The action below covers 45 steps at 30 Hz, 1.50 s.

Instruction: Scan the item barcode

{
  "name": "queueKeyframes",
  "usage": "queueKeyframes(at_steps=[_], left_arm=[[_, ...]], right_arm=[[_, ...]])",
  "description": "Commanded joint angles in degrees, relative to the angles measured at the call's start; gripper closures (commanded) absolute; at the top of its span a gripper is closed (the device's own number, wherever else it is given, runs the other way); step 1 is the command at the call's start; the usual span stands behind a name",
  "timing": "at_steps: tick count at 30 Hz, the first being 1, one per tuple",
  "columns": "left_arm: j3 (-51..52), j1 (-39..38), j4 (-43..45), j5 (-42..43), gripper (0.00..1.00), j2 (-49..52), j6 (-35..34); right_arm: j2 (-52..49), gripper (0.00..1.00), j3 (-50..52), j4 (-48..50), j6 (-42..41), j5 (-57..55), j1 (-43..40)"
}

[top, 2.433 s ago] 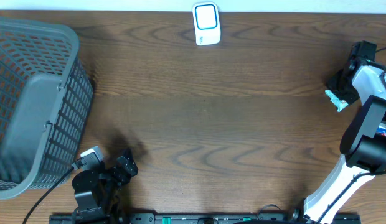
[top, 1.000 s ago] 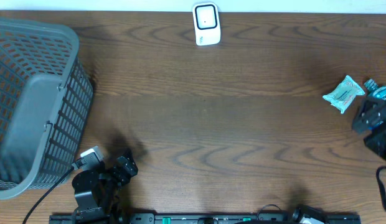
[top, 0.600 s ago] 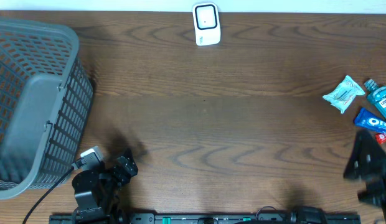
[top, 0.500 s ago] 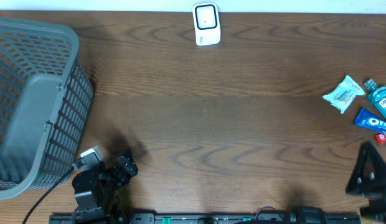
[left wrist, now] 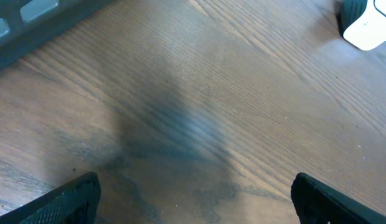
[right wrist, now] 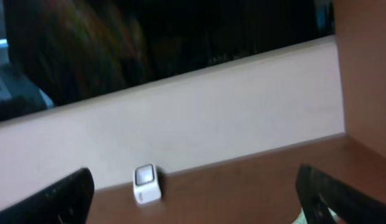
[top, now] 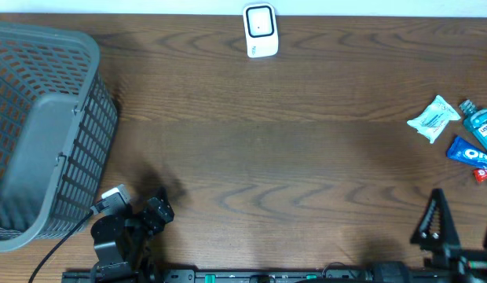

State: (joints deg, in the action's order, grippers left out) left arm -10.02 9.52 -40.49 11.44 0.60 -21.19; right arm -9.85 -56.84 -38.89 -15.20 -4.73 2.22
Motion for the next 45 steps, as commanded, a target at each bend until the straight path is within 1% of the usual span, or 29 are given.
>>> queueKeyframes(at_steps=[1,2,5,8,12,15,19,29,31,36,42,45], left_arm=[[0.3,-0.3,-1.0,-0.2,0.02,-0.2,-0.1],[0.3,-0.3,-1.0,-0.2,0.02,-0.2,-0.1],[0.3,-0.3,-1.0,-0.2,0.02,-0.2,-0.1],[0.3,-0.3,-1.0,-0.2,0.02,-0.2,-0.1],[0.3,-0.3,-1.0,-0.2,0.02,-0.2,-0.1],[0.3,-0.3,-1.0,-0.2,0.02,-0.2,-0.1],[0.3,-0.3,-1.0,-0.2,0.02,-0.2,-0.1],[0.3,-0.3,-1.0,-0.2,0.02,-0.2,-0.1],[0.3,-0.3,-1.0,-0.2,0.02,-0.2,-0.1],[0.3,-0.3,-1.0,-0.2,0.02,-0.2,-0.1],[0.3,-0.3,-1.0,-0.2,0.02,-0.2,-0.1],[0.3,-0.3,-1.0,-0.2,0.02,-0.2,-0.1]], right_arm=[[4.5,0.01,10.4,6.7,1.2,1.2,1.3],[5.1,0.01,11.9,8.2,1.2,1.5,1.3],[8.4,0.01,21.1,17.3,1.9,2.6,1.3],[9.5,0.01,28.3,25.7,5.4,5.2,1.3],[9.5,0.01,34.9,33.3,9.5,8.2,1.3],[9.5,0.01,39.1,37.2,14.0,8.9,1.3],[9.5,0.01,43.9,41.2,17.9,8.9,1.3],[9.5,0.01,54.9,48.4,18.1,8.7,1.3],[9.5,0.01,56.5,49.0,18.1,8.7,1.3],[9.6,0.01,56.5,43.9,19.2,8.2,1.2],[9.6,0.01,56.5,35.5,19.2,7.6,1.2],[9.6,0.01,56.5,34.8,20.4,7.1,1.2]])
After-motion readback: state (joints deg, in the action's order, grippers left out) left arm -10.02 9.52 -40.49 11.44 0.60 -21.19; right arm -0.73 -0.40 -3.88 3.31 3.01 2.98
